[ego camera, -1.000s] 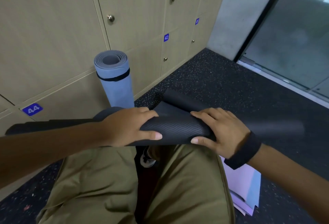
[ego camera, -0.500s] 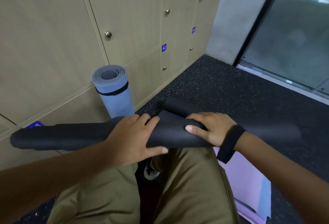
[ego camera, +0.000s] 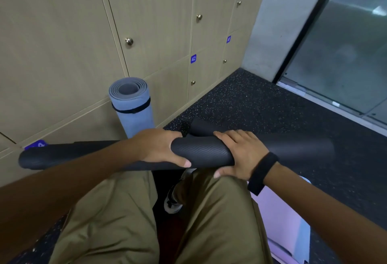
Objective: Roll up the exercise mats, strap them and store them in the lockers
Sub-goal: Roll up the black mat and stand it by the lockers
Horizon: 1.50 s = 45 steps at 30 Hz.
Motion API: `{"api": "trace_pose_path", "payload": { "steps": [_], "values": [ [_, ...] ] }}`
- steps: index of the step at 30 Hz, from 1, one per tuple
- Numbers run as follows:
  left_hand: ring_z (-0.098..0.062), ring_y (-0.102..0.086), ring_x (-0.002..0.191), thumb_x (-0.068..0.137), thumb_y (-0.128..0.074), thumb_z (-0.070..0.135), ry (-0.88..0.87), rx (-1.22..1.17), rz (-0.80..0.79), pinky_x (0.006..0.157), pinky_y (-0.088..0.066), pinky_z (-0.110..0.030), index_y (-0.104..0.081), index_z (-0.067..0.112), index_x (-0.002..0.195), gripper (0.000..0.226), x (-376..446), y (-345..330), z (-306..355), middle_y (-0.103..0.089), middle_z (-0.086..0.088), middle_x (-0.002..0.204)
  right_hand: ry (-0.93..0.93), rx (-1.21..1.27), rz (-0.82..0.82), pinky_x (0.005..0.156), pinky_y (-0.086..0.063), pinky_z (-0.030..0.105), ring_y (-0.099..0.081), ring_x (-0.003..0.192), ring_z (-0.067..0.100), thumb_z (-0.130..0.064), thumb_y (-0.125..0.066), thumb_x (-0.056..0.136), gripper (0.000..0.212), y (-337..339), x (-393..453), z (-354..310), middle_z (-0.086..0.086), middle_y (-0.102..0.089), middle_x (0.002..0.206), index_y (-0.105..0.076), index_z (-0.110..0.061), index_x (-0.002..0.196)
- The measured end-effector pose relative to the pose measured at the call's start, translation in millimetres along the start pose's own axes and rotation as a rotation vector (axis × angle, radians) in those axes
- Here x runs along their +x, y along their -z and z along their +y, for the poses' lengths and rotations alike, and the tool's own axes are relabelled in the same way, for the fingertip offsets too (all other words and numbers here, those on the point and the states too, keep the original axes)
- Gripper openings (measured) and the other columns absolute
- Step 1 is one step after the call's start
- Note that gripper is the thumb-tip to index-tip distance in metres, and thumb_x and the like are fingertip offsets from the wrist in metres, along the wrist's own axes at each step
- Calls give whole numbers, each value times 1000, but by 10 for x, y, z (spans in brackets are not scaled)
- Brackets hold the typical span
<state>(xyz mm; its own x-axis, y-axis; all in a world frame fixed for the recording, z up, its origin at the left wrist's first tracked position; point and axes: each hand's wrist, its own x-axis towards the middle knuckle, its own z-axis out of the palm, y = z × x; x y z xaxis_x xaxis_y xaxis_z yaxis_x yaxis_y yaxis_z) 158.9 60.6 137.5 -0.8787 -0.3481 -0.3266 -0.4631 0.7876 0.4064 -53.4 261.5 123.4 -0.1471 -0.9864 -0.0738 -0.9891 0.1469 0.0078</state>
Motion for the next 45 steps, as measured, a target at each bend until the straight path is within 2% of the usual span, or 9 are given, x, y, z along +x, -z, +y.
{"api": "trace_pose_path", "payload": {
  "steps": [5, 10, 12, 17, 27, 36, 39, 41, 45],
  "values": [
    [-8, -64, 93, 68, -69, 85, 40, -71, -100, 93, -53, -36, -62, 37, 100, 59, 103, 151, 33, -68, 17, 99, -111, 176, -40, 104, -34, 36, -53, 118, 15, -83, -74, 59, 90, 81, 232, -10, -13, -60, 125, -50, -39, 134],
    [-22, -63, 88, 62, -55, 95, -166, 552, 379, 73, -49, -37, -53, 26, 130, 97, 4, 139, -83, -64, 4, 105, -206, 354, -86, 82, -42, 30, -63, 99, 13, -76, -82, 55, 72, 291, 368, 107, -16, -68, 106, -60, -41, 114],
    [-25, -63, 81, 60, -61, 91, -184, 668, 436, 68, -49, -39, -50, 21, 137, 105, -46, 166, -133, -63, -1, 102, -198, 363, -64, 82, -45, 31, -64, 97, 14, -80, -79, 51, 74, 401, 412, 136, -16, -69, 104, -61, -41, 112],
    [-26, -66, 87, 71, -69, 78, -117, 605, 461, 70, -51, -40, -53, 24, 132, 82, -199, 556, 5, -66, 1, 105, -132, 281, 5, 84, -43, 31, -63, 100, 15, -76, -80, 60, 74, 826, 448, 130, -12, -68, 111, -58, -38, 119],
    [1, -60, 74, 59, -75, 79, -59, 240, 179, 67, -53, -28, -49, 48, 98, 56, -821, 1148, 102, -65, 19, 82, -13, 236, 99, 101, -45, 40, -54, 120, 17, -86, -45, 74, 88, 1304, -45, -205, -8, -59, 130, -49, -31, 141],
    [3, -66, 88, 63, -90, 56, -50, -197, -75, 75, -51, -24, -62, 48, 100, 47, -1273, 948, -175, -69, 25, 97, 140, 61, 252, 97, -50, 48, -59, 118, 24, -88, -50, 71, 100, 1000, -418, -622, 1, -59, 136, -42, -24, 149],
    [1, -66, 89, 67, -91, 51, -10, -266, -224, 79, -50, -25, -65, 42, 99, 42, -1319, 818, -245, -70, 21, 97, 148, 62, 220, 90, -53, 45, -64, 109, 23, -82, -54, 70, 95, 866, -467, -741, -1, -64, 127, -46, -25, 145],
    [2, -66, 99, 66, -90, 55, 8, -302, -318, 93, -52, -32, -66, 42, 105, 48, -1326, 682, -306, -70, 22, 105, 141, 99, 178, 86, -56, 44, -67, 106, 22, -82, -55, 68, 91, 732, -510, -813, -4, -67, 122, -47, -29, 142],
    [2, -62, 105, 62, -85, 67, 45, -261, -383, 102, -49, -38, -64, 45, 112, 59, -1357, 411, -376, -67, 20, 111, 99, 203, 39, 87, -56, 44, -68, 106, 20, -82, -61, 64, 87, 484, -567, -898, -8, -68, 121, -44, -40, 138]
  ]
}}
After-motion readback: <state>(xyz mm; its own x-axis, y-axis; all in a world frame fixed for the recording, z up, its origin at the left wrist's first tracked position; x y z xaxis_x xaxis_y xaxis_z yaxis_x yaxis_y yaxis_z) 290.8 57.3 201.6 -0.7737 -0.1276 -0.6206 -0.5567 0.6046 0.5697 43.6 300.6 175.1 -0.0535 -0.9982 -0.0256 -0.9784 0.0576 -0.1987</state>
